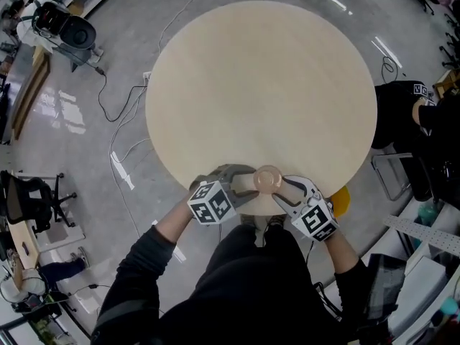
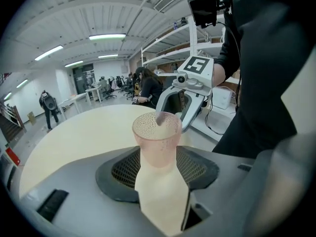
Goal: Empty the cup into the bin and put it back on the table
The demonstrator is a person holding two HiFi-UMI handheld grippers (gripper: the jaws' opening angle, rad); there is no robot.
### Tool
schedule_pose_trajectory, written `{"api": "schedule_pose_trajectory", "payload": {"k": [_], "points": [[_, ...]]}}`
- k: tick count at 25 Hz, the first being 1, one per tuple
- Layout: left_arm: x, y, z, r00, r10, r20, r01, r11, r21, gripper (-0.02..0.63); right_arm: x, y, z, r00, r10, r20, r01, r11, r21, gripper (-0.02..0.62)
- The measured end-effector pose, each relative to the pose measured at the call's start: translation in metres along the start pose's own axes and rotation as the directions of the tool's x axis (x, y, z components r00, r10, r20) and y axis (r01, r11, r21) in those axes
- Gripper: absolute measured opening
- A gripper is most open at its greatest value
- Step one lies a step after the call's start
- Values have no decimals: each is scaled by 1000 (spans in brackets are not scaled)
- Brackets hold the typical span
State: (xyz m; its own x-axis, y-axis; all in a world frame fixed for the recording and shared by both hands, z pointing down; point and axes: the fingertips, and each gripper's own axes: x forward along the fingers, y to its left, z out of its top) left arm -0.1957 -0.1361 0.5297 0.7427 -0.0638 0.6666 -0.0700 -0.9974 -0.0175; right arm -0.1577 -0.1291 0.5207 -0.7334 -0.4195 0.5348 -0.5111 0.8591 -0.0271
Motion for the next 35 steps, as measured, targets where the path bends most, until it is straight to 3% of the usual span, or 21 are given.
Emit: {"api": "schedule_pose_trajectory", "payload": {"k": [5, 10, 18, 26, 31, 35], "points": [[-10, -21, 28, 991, -98, 95, 99, 995, -5, 236, -34, 15, 12, 998, -25, 64, 19, 996, 90, 191], [-13, -39, 58, 968, -189, 167, 182, 982, 55, 236, -69, 25, 15, 989, -96, 117, 76, 984, 163, 190], [-6, -68, 99, 899, -352, 261, 336, 936, 107, 235, -116, 37, 9, 957, -229, 178, 178, 949, 261, 192], [-3, -93, 137, 835, -450, 317, 446, 890, 89, 236, -162, 48, 10, 894, -356, 273, 237, 892, 385, 190], [29, -127, 169, 817, -492, 301, 484, 868, 106, 236, -209, 53, -23, 850, -420, 317, 248, 850, 464, 190], [62, -157, 194, 802, -509, 312, 519, 853, 55, 236, -252, 55, -53, 825, -450, 342, 237, 824, 514, 191]]}}
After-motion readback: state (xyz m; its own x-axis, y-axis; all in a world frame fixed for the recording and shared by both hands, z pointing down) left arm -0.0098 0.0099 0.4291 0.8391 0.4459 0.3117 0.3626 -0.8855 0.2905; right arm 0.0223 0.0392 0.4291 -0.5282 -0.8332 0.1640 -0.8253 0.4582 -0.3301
